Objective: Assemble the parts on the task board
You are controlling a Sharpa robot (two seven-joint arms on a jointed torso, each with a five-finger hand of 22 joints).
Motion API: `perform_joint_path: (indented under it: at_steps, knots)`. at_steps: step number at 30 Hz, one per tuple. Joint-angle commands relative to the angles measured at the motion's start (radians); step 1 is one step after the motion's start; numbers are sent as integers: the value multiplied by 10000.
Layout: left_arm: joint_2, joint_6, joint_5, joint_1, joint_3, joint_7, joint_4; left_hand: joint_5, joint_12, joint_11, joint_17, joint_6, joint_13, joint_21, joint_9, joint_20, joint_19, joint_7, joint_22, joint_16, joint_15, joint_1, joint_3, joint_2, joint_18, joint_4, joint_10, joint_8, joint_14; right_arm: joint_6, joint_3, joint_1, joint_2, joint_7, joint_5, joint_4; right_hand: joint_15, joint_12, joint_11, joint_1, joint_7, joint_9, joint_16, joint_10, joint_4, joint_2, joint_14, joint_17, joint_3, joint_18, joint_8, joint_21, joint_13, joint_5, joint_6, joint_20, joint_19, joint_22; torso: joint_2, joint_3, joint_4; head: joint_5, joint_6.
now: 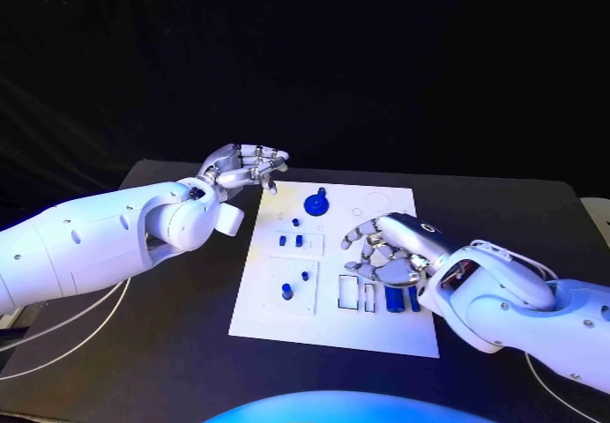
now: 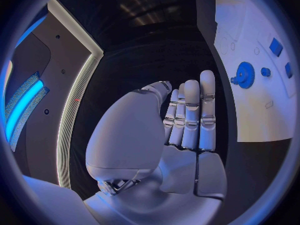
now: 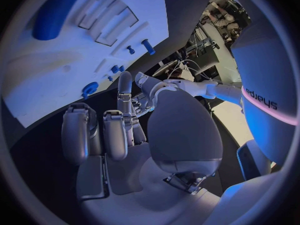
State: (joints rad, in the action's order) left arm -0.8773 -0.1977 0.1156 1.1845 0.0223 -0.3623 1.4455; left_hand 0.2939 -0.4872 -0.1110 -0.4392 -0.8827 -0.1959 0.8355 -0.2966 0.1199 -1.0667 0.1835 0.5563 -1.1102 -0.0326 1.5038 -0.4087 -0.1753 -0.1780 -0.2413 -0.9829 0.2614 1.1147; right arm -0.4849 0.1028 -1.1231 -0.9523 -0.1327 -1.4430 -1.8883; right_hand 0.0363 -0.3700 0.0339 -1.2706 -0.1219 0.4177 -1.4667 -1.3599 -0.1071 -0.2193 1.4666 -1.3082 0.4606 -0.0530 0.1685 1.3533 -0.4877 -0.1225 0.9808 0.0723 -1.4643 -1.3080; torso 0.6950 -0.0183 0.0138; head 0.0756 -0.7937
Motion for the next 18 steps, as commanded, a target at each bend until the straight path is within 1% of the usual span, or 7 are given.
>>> perform_joint_path:
  at_steps: [1, 2, 4, 6, 9, 12, 18]
  knots:
    - [-4, 131, -45, -1, 9, -74, 35, 51, -21, 7, 15, 66, -16, -66, 14, -2, -11, 6, -15, 45, -4, -100, -39, -11, -64, 1, 60, 64, -92, 469, 6, -131, -623, 330, 2278, -282, 50, -5584, 33, 89, 24, -21, -179, -181, -222, 258, 639, -313, -383, 163, 245, 384, -5218, -186, -16, -95, -519, -1906, -51, 13, -84, -244, 66]
    - [-11, 128, -46, -1, 16, -73, 39, 48, -41, 8, 20, 70, -21, -75, 14, 0, -12, 3, -20, 44, -6, -120, -57, -19, -64, 8, 73, 73, -96, 577, 10, -170, -878, 253, 2433, -367, 56, -7672, -1, 61, 23, 24, -288, -482, -260, 287, 682, -535, -504, 206, 416, 538, -7073, -243, -138, -23, -570, -1983, -55, 13, -97, -281, 74]
    - [-21, 126, -46, -1, 28, -72, 50, 48, -41, 8, 20, 70, -21, -75, 14, 0, -12, 3, -20, 44, -6, -120, -57, -19, -64, 8, 73, 73, -96, 752, 30, -219, -1275, 25, 2577, -489, -33, -10126, 72, 165, -26, 186, -467, -1154, -445, 398, 747, -932, -718, 266, 833, 894, -9214, -236, -302, -32, -682, -2144, -65, 14, -139, -358, 83]
    - [-22, 128, -46, 0, 36, -72, 63, 48, -41, 8, 20, 70, -21, -75, 14, 0, -12, 3, -20, 44, -6, -120, -57, -19, -64, 8, 73, 73, -96, 933, 67, -247, -1606, -271, 2551, -583, -72, -10847, 99, 242, -57, 274, -587, -1451, -551, 391, 799, -1227, -870, 335, 1051, 1239, -9833, -226, -482, -14, -789, -2284, -73, 15, -176, -428, 88]
    - [-17, 134, -46, 0, 45, -71, 89, 48, -41, 8, 20, 70, -21, -75, 14, 0, -12, 3, -20, 44, -6, -120, -57, -19, -64, 8, 73, 73, -96, 1198, 138, -259, -2029, -801, 2351, -711, -104, -11238, 135, 348, -96, 365, -707, -1634, -691, 362, 852, -1541, -1056, 427, 1280, 1681, -10169, -201, -714, 21, -921, -2452, -90, 25, -204, -715, 38]
    - [-19, 140, -46, 0, 51, -67, 111, 48, -41, 8, 20, 70, -21, -75, 14, 0, -12, 3, -20, 44, -6, -120, -57, -19, -64, 8, 73, 73, -96, 1413, 200, -245, -2330, -1331, 2046, -835, -120, -11337, 152, 413, -108, 412, -762, -1677, -794, 354, 877, -1691, -1170, 530, 1416, 2175, -10254, -218, -853, 36, -1065, -2628, -103, 36, -220, -879, 15]
    - [-17, 143, -46, 0, 59, -62, 123, 48, -50, 10, 22, 68, -23, -77, 13, 0, -12, 0, -21, 44, -5, -122, -64, -20, -64, 13, 74, 78, -98, 1636, 288, -65, -2542, -2359, 1405, -1058, -132, -11391, 155, 628, -99, 499, -803, -1690, -1099, 312, 889, -1793, -1490, 530, 1743, 2175, -10301, -237, -1055, 52, -1065, -2628, -105, 50, -236, -1030, -26]
